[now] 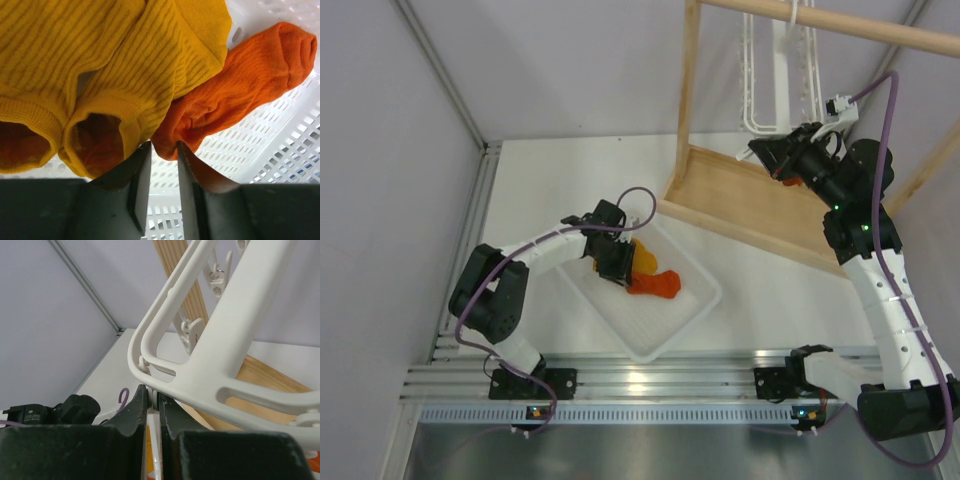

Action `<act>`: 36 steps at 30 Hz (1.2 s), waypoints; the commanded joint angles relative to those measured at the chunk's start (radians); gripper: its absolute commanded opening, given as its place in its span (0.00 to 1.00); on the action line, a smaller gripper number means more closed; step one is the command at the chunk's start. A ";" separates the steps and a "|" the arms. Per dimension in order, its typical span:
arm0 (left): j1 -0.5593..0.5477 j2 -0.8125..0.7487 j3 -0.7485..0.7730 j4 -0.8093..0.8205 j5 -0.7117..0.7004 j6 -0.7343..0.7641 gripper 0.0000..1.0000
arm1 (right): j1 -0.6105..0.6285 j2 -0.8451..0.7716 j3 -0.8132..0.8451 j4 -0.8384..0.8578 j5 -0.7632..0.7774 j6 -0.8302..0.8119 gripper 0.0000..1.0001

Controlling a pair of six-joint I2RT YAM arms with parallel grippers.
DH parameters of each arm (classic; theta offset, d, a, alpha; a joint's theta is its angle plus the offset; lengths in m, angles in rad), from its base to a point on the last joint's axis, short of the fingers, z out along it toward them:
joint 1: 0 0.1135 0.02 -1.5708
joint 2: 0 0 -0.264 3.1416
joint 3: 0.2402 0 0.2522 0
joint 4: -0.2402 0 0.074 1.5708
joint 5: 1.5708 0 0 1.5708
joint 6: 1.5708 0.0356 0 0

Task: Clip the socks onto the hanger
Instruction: Pick up the sock from the bin, then clamp the sock onto the hanger.

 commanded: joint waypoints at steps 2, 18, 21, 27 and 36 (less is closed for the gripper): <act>0.002 0.016 0.044 0.055 0.005 -0.028 0.27 | -0.003 -0.001 0.004 0.010 0.001 -0.017 0.00; 0.006 -0.156 0.265 0.112 0.496 0.113 0.00 | -0.003 0.024 0.000 0.102 -0.120 0.015 0.00; 0.017 -0.130 0.349 0.176 0.577 0.056 0.00 | -0.003 0.028 0.001 0.137 -0.157 0.028 0.00; 0.041 -0.073 0.417 0.464 0.777 -0.151 0.00 | 0.000 0.047 0.006 0.187 -0.208 0.044 0.00; 0.054 0.018 0.363 1.377 0.834 -0.675 0.00 | 0.008 0.055 -0.011 0.268 -0.249 0.081 0.00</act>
